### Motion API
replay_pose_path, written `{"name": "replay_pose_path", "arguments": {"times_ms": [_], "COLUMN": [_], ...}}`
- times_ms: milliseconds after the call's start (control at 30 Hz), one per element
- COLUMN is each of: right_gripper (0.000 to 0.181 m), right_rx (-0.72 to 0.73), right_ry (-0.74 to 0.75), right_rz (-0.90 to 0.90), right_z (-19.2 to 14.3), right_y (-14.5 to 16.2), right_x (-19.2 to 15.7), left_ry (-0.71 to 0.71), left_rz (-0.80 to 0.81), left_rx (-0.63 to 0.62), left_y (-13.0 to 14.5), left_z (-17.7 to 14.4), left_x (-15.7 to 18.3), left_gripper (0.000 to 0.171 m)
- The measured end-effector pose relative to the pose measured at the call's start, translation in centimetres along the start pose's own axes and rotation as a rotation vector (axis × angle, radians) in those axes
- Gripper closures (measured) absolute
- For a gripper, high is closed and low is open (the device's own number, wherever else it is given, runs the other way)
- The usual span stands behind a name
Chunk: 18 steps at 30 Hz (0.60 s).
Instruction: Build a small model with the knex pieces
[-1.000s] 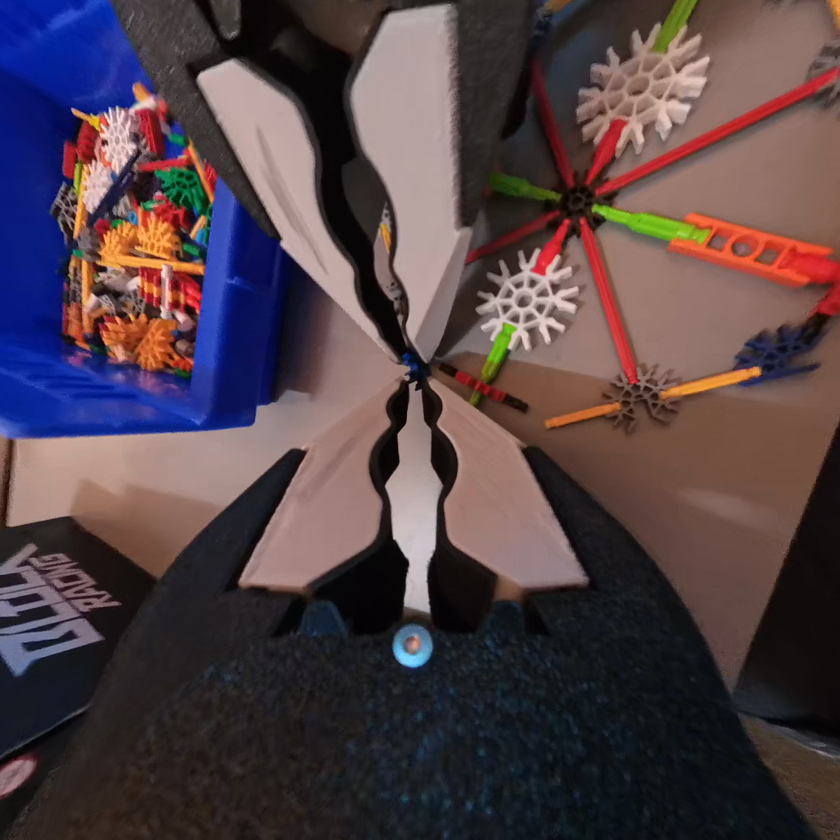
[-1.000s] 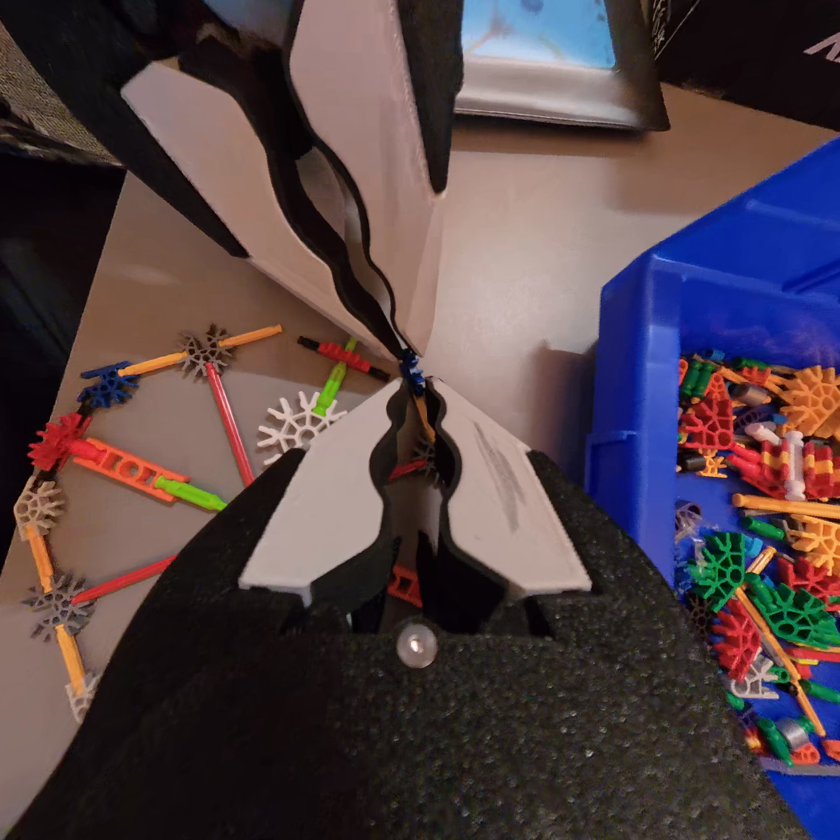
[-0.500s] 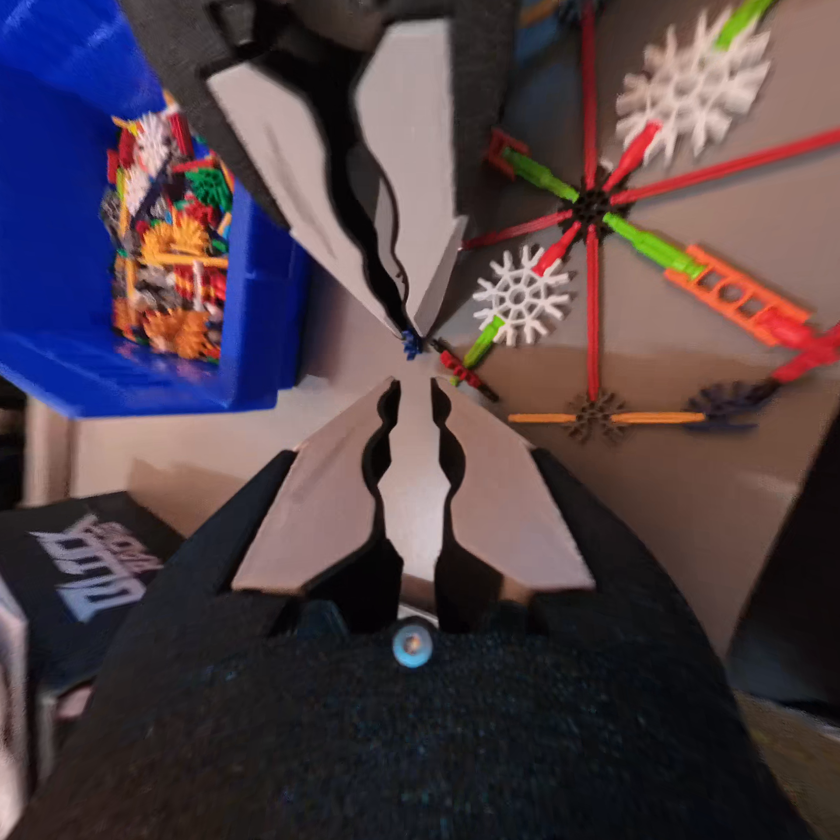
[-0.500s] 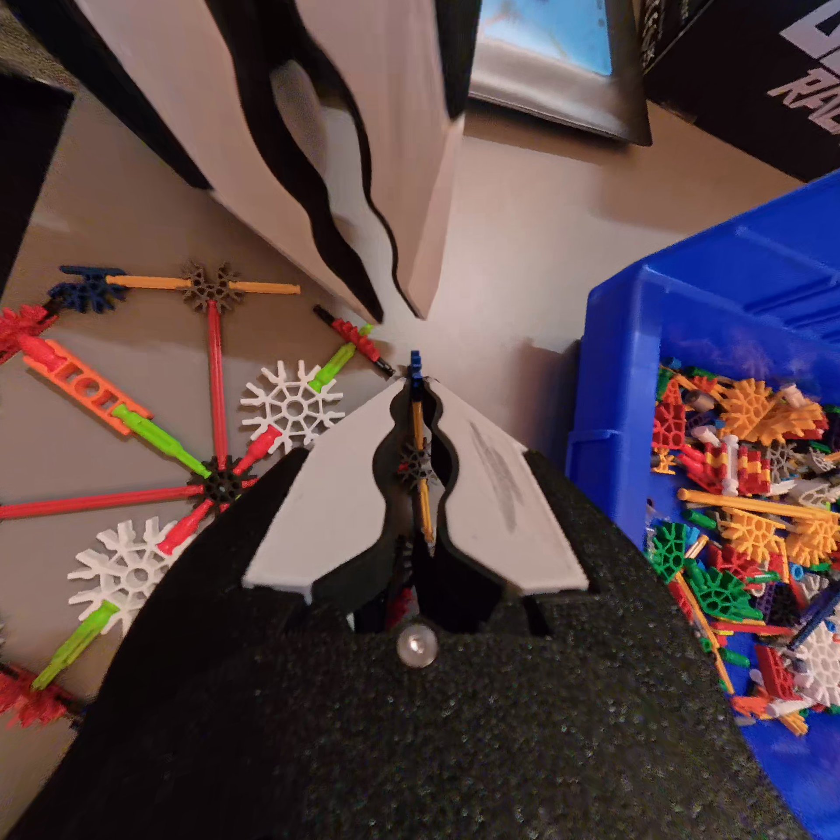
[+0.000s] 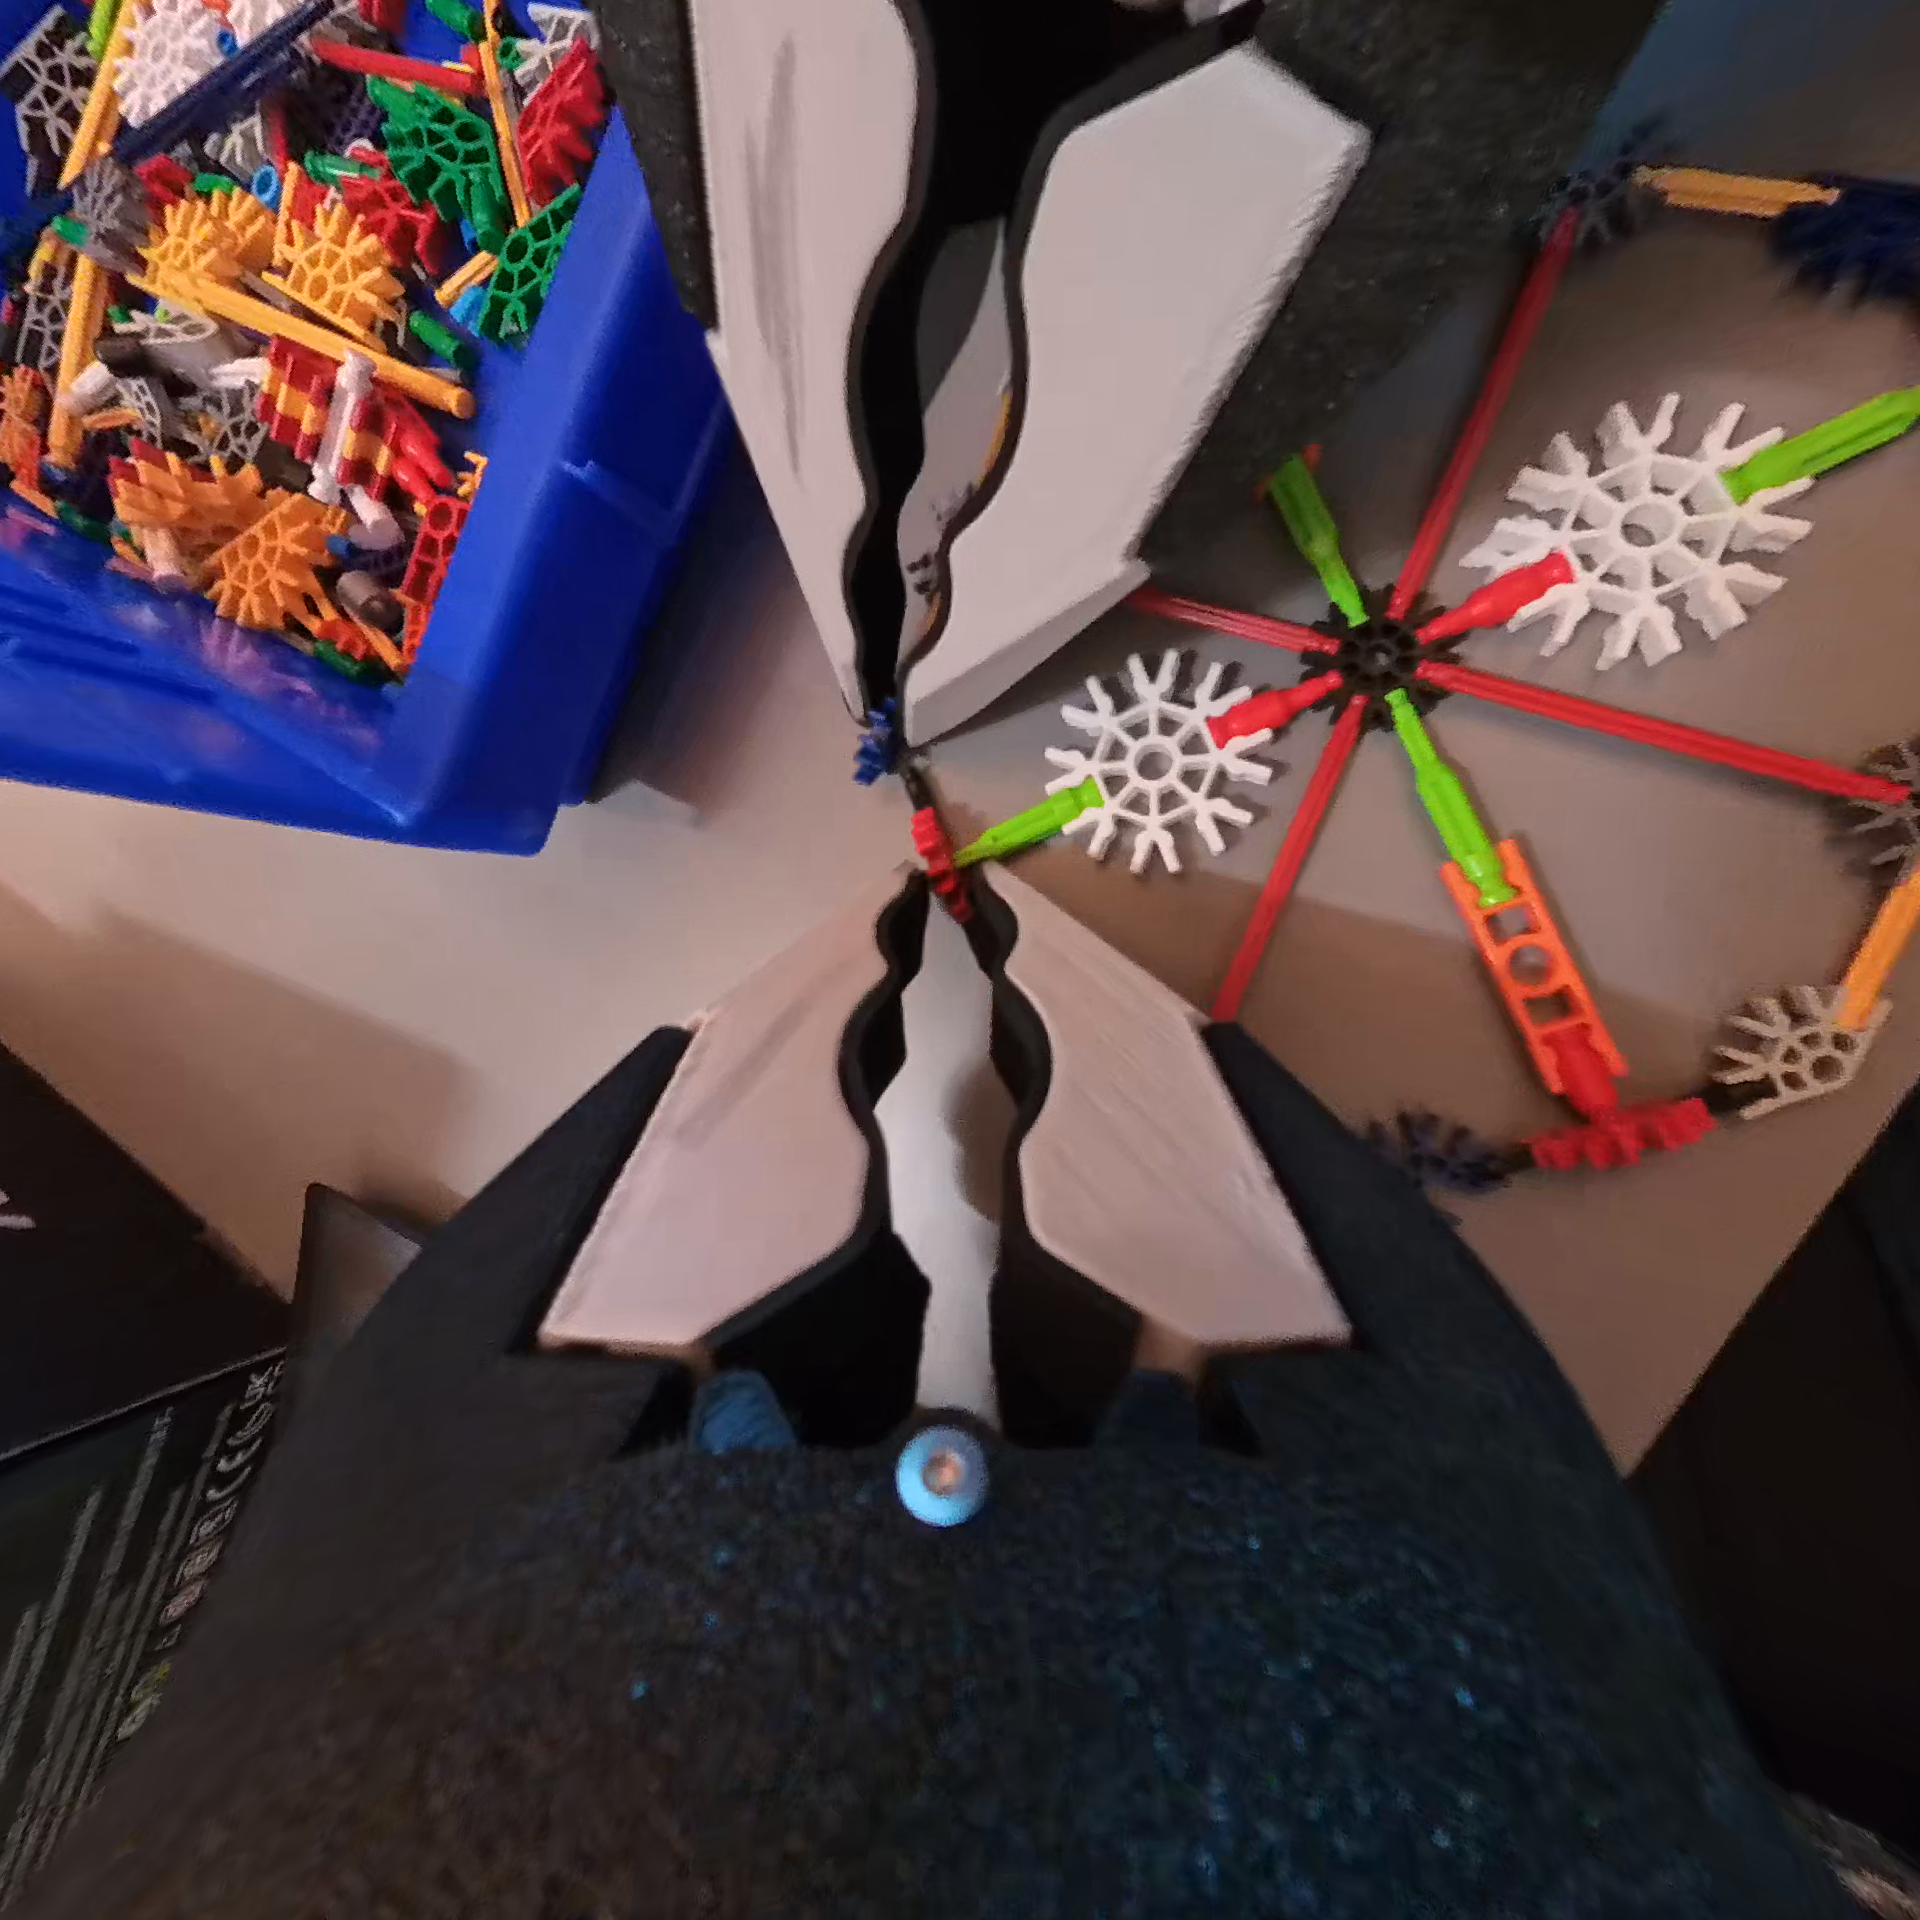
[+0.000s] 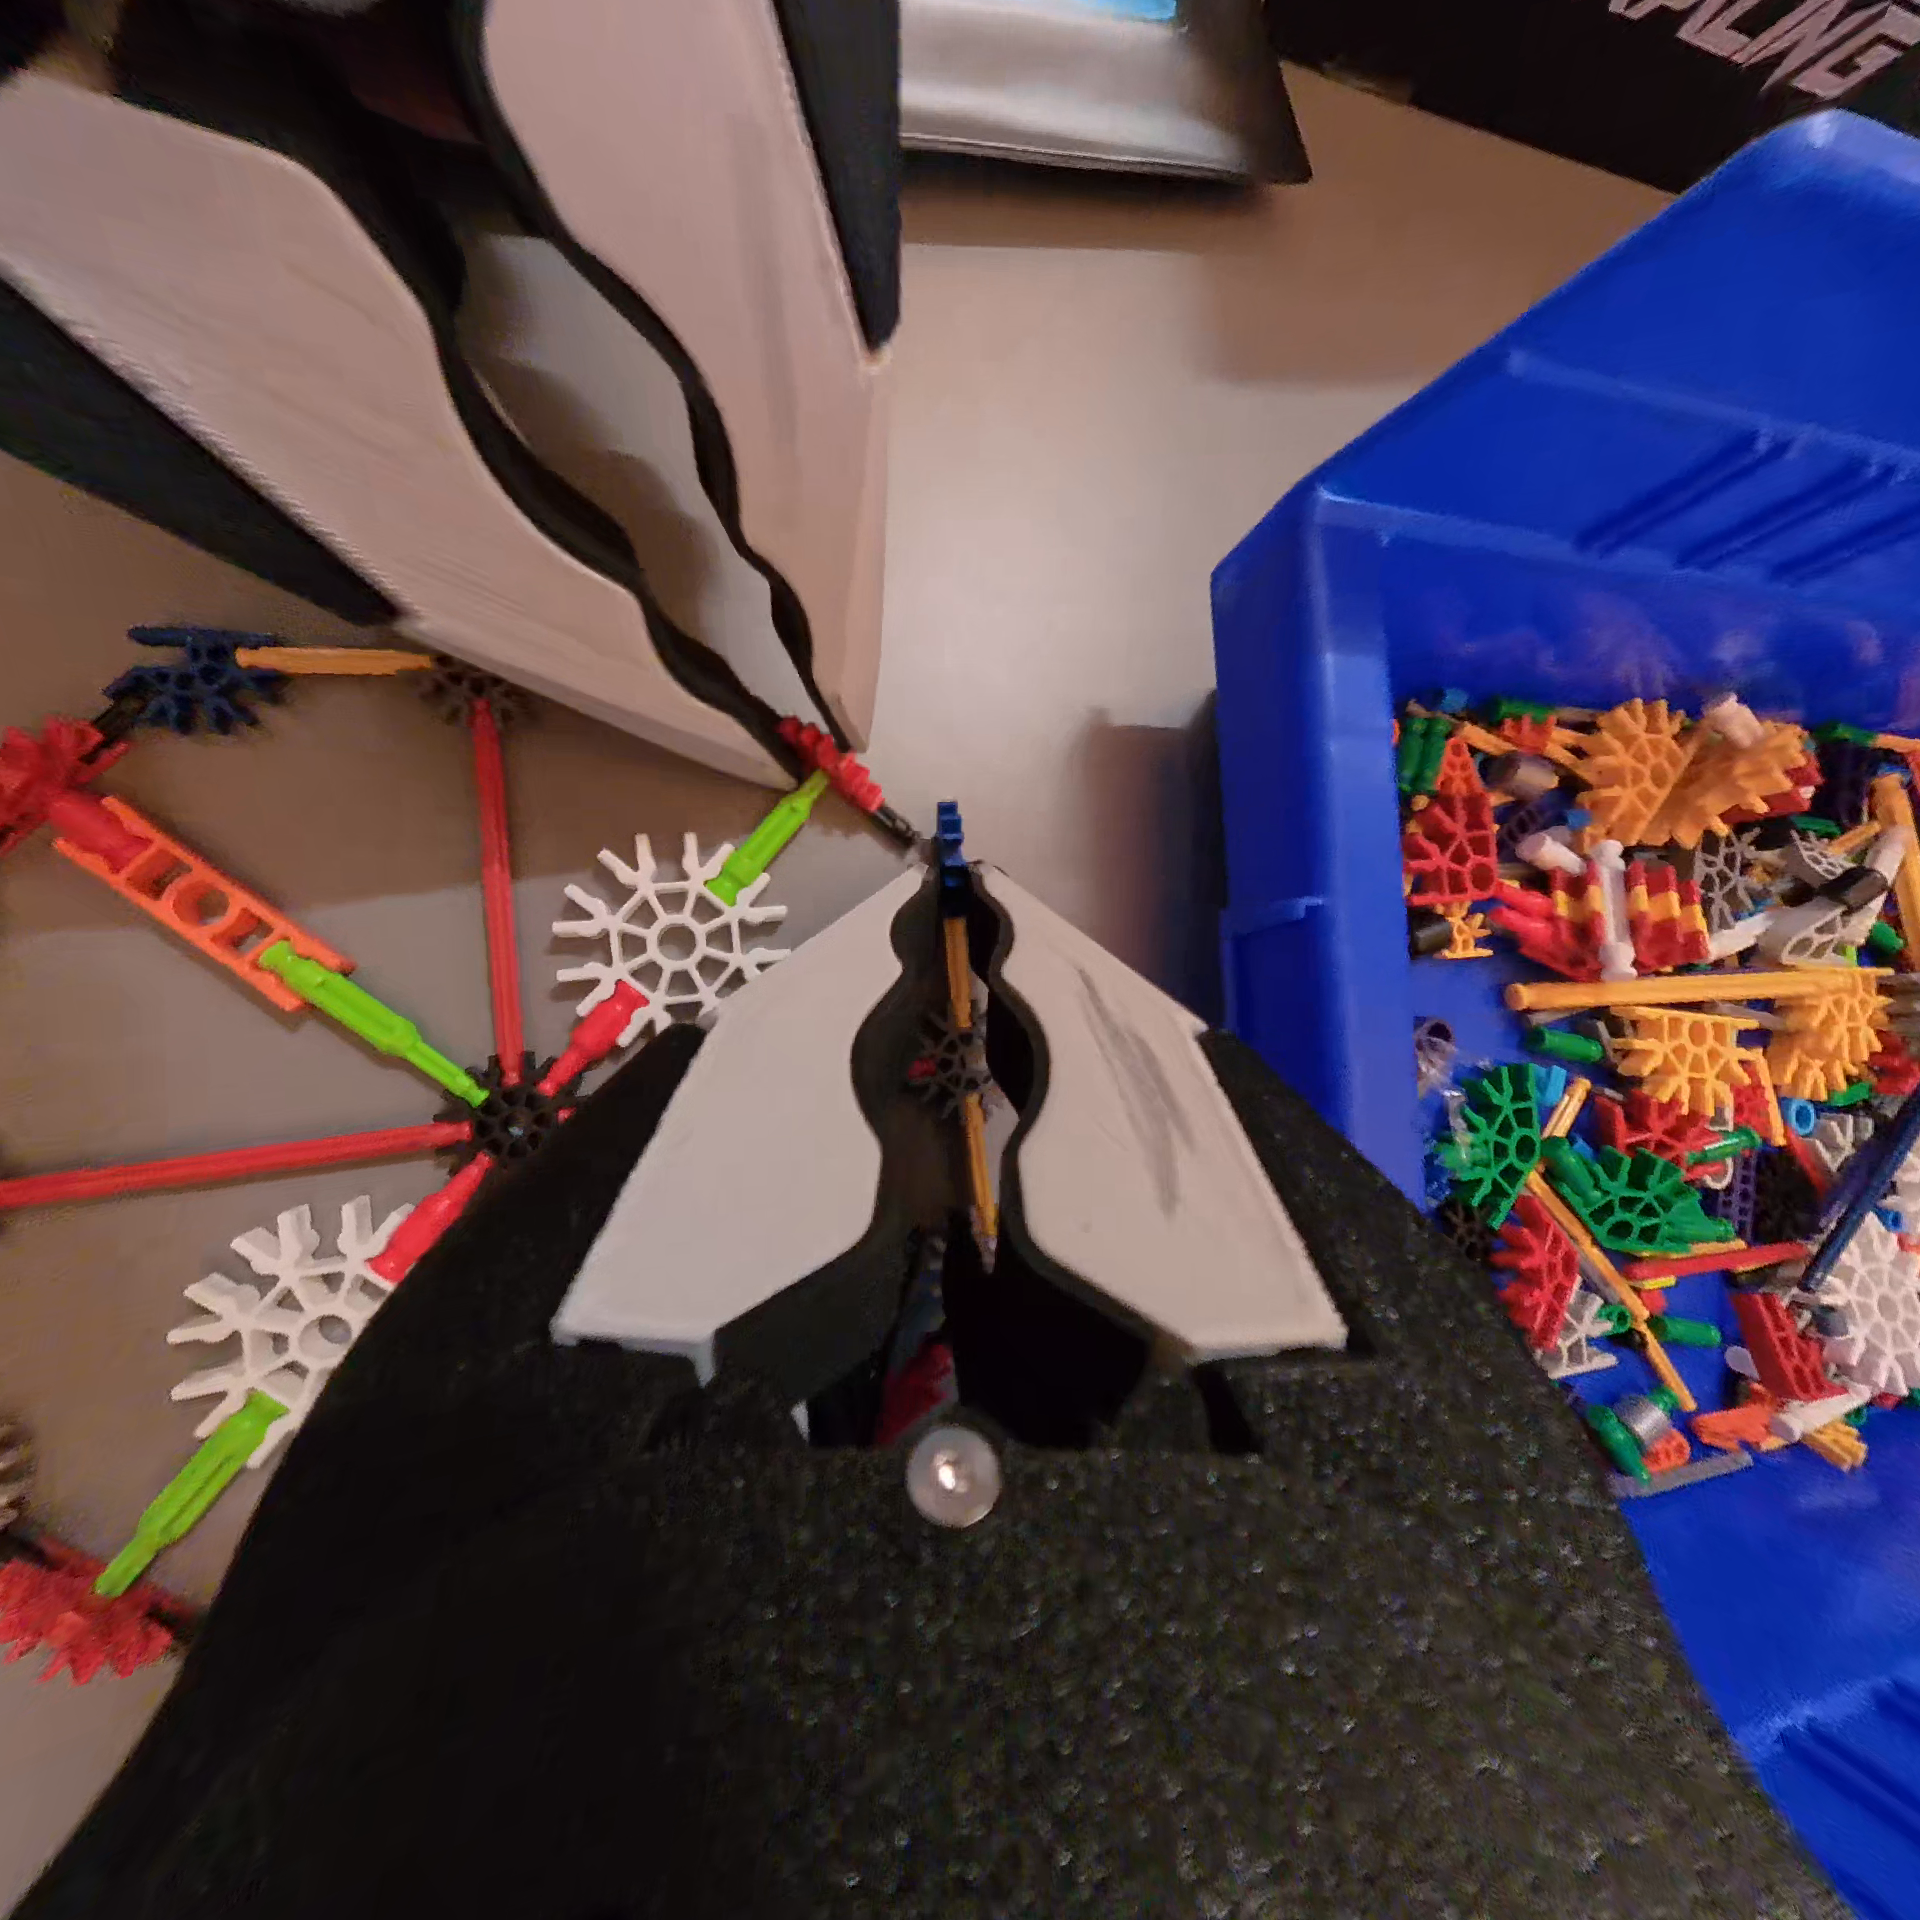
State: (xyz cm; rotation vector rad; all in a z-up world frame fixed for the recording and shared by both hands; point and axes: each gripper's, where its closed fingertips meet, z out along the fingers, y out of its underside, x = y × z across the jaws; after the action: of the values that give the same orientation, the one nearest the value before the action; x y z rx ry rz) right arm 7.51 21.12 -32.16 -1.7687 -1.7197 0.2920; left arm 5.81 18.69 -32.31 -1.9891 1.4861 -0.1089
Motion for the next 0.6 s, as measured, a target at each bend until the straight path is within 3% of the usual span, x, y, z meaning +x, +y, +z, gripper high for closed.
{"name": "replay_pose_path", "arguments": {"times_ms": [33,600], "right_gripper": [0.178,0.178], "right_rx": [0.000,0.047], "right_ry": [0.000,-0.038], "right_rz": [-0.007,-0.193], "right_z": [-0.02,-0.90], "right_y": [0.00,-0.26], "right_x": [-0.03,-0.85], "left_ry": [-0.002,-0.032], "left_rz": [0.001,0.037], "left_rx": [0.000,-0.012], "left_y": [-0.02,-0.01], "left_z": [0.02,0.05], "left_x": [-0.05,-0.02], "left_gripper": [0.165,0.166]}}
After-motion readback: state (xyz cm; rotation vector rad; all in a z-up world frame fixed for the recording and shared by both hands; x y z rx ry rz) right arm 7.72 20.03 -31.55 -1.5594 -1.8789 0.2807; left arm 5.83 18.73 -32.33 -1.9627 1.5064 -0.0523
